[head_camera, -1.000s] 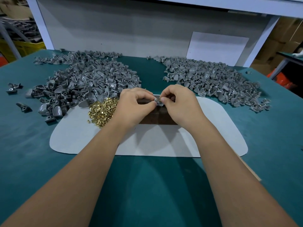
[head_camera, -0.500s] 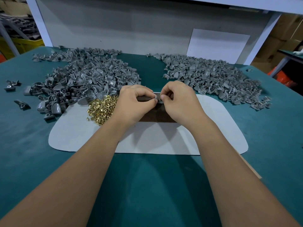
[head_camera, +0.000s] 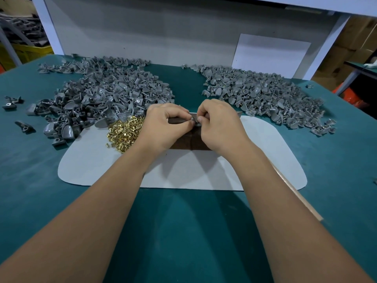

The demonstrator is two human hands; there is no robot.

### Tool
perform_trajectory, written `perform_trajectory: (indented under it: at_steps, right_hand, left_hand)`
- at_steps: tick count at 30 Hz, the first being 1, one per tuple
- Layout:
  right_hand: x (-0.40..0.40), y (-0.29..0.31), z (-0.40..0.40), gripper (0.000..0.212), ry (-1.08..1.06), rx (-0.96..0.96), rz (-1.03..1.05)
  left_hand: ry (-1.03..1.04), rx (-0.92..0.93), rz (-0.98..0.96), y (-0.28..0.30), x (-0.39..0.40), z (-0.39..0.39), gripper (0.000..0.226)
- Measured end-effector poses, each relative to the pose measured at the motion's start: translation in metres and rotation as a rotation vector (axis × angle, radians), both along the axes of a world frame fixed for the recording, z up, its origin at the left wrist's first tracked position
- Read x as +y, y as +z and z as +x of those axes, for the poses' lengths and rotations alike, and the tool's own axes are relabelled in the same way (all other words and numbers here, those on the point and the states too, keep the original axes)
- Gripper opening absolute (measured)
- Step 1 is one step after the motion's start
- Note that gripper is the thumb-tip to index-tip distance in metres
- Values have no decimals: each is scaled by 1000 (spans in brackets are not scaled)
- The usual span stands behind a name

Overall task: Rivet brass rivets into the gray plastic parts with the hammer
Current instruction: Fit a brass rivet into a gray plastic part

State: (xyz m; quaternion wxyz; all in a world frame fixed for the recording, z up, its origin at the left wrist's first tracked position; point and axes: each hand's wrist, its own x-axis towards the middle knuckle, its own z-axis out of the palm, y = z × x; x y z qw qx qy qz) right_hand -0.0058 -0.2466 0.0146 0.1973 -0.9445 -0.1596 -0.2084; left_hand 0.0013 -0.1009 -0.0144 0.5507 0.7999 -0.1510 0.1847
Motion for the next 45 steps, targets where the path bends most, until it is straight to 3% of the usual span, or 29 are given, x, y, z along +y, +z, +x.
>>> perform_trajectory:
  at_steps: [7,9,11,13,25,29,32,35,39,45]
  right_hand:
    - [2,10,-5,16,56,-89,-290]
    - [3,16,-6,12,89,-111,-395]
    - [3,19,-6,12,105,-109,-428]
    - [1,20,-6,11,113,-99,-434]
    - [-7,12,0,16,23,167,222]
    - [-13,13,-4,23,15,197,504]
    - [-15,11,-9,27,32,204,591]
    - [-13,7,-15,33,106,190,463]
    - [-9,0,-14,32,94,5,175]
    - [-7,-5,-12,21,109,-116,54]
  left_hand:
    - [-34,-29,35,1,1,0,8]
    - [-59,-37,58,2,2,-1,18]
    - [-70,-45,78,4,2,-1,23]
    - [-69,-50,80,3,2,0,14]
    - [-18,0,79,2,2,2,4]
    - [-17,33,98,3,2,-1,4]
    - [-19,51,84,3,2,-2,7]
    - [-42,67,30,3,1,-1,10]
    - [-86,119,-113,6,1,-4,17]
    - [-109,165,-128,7,1,-6,27]
